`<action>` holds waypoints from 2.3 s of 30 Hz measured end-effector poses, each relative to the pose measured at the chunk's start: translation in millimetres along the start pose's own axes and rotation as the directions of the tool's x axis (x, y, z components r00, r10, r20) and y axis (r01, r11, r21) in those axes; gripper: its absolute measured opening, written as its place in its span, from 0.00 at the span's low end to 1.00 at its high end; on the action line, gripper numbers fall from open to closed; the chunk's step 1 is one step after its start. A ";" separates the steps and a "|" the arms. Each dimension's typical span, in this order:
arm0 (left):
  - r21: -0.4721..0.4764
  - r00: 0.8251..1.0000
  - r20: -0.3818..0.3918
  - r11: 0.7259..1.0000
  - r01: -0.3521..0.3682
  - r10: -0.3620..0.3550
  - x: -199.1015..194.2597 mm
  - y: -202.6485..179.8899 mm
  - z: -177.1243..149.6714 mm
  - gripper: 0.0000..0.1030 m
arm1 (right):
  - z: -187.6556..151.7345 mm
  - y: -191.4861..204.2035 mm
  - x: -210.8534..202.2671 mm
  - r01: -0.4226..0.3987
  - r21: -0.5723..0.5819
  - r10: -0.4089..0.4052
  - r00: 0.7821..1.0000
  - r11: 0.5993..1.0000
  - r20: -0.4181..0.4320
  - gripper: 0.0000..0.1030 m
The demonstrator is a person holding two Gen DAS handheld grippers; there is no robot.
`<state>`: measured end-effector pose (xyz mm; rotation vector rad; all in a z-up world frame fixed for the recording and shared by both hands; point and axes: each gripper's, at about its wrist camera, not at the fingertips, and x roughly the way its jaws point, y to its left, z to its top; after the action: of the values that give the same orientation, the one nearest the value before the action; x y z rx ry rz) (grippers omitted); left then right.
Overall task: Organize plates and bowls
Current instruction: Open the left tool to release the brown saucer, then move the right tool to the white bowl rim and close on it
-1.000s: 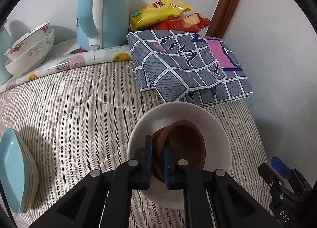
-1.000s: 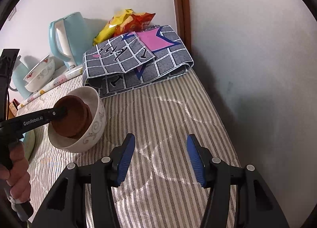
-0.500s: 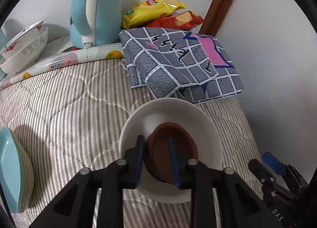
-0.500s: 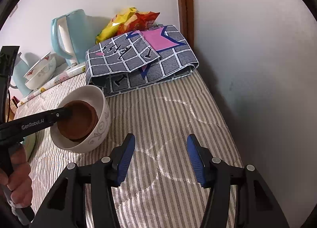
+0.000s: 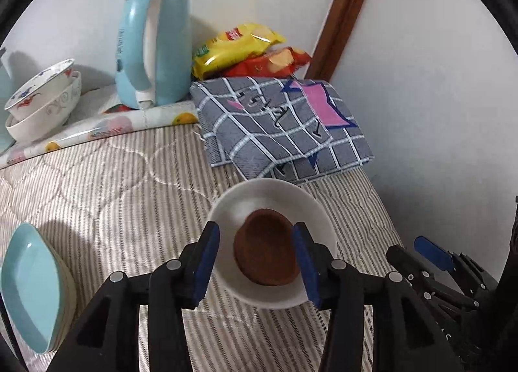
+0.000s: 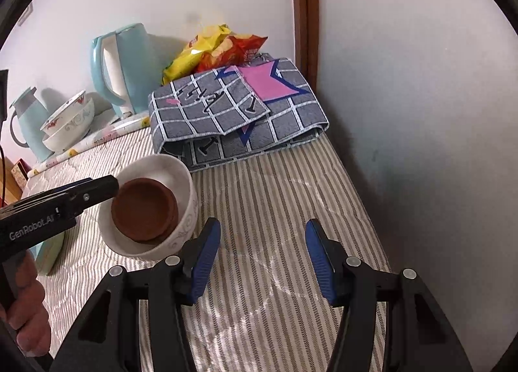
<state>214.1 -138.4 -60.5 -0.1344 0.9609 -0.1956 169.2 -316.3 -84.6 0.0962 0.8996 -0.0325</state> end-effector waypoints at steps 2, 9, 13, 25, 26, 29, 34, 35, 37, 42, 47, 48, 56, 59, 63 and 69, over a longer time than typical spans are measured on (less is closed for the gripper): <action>-0.021 1.000 0.006 1.000 0.001 -0.001 -4.6 6.6 -0.6 0.44 | 0.3 2.7 -1.8 0.001 0.000 -0.001 1.000 1.000 0.000 0.53; -0.076 1.000 0.011 0.997 -0.015 0.015 -16.2 30.4 -7.5 0.44 | -0.3 13.0 -7.2 0.029 -0.017 -0.029 1.000 0.999 0.000 0.54; -0.089 1.000 0.020 0.996 -0.015 0.017 -22.6 40.3 -10.8 0.44 | -2.1 17.1 -9.2 0.040 -0.007 -0.040 0.999 0.999 -0.003 0.54; -0.073 0.996 0.060 0.995 -0.069 0.073 -38.6 48.4 -11.6 0.44 | -3.1 21.7 -18.2 0.038 0.019 -0.038 0.999 0.999 -0.003 0.54; -0.076 0.995 0.065 0.995 -0.070 0.075 -39.6 48.8 -11.5 0.44 | -3.5 22.9 -18.7 0.040 0.012 -0.040 0.999 0.999 -0.003 0.54; -0.083 0.994 0.075 0.994 -0.077 0.083 -42.0 49.3 -11.6 0.44 | -3.8 24.3 -19.7 0.039 0.007 -0.039 0.999 0.999 -0.008 0.54; -0.094 0.993 0.083 0.992 -0.079 0.087 -45.2 50.8 -12.1 0.44 | -2.3 28.1 -20.9 0.035 -0.004 -0.035 0.999 0.999 -0.005 0.54; -0.095 0.993 0.083 0.993 -0.074 0.082 -45.7 50.9 -12.0 0.44 | -2.0 28.9 -21.1 0.036 -0.006 -0.036 0.999 0.999 -0.004 0.54; -0.091 0.994 0.085 0.994 -0.066 0.073 -46.7 50.2 -11.3 0.44 | -1.7 29.8 -21.5 0.037 -0.008 -0.038 0.999 0.999 -0.003 0.54; -0.083 0.994 0.084 0.995 -0.056 0.063 -46.5 48.3 -10.5 0.44 | 0.7 32.5 -23.8 0.040 -0.015 -0.040 0.999 0.999 0.006 0.54; -0.068 0.996 0.077 0.997 -0.045 0.051 -44.0 47.0 -10.9 0.44 | 2.2 32.3 -22.5 0.043 -0.005 -0.043 0.999 0.999 0.006 0.54; -0.068 0.996 0.076 0.997 -0.043 0.048 -43.5 47.3 -10.9 0.44 | 1.8 32.4 -22.3 0.044 -0.003 -0.044 0.999 0.999 0.005 0.54; -0.080 0.997 0.062 0.996 -0.035 0.040 -36.4 51.9 -8.4 0.44 | 4.8 35.0 -14.4 0.046 -0.012 -0.046 0.999 0.999 -0.005 0.54; -0.076 0.998 0.056 0.997 -0.033 0.037 -32.8 52.3 -7.7 0.44 | 5.6 36.1 -10.1 0.043 -0.010 -0.043 0.999 0.999 -0.012 0.54; -0.077 0.998 0.048 0.996 -0.041 0.045 -28.5 53.4 -6.7 0.44 | 6.6 36.9 -5.9 0.039 -0.009 -0.039 0.999 0.999 -0.014 0.54; -0.125 0.999 0.033 0.992 -0.016 0.021 -22.4 63.1 -5.7 0.44 | 8.6 35.0 1.9 0.021 0.001 -0.021 1.000 1.000 -0.022 0.54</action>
<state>203.6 -72.0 -58.4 -0.2427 0.9402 -0.1158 179.4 -282.3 -78.3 0.0890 0.9223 -0.0514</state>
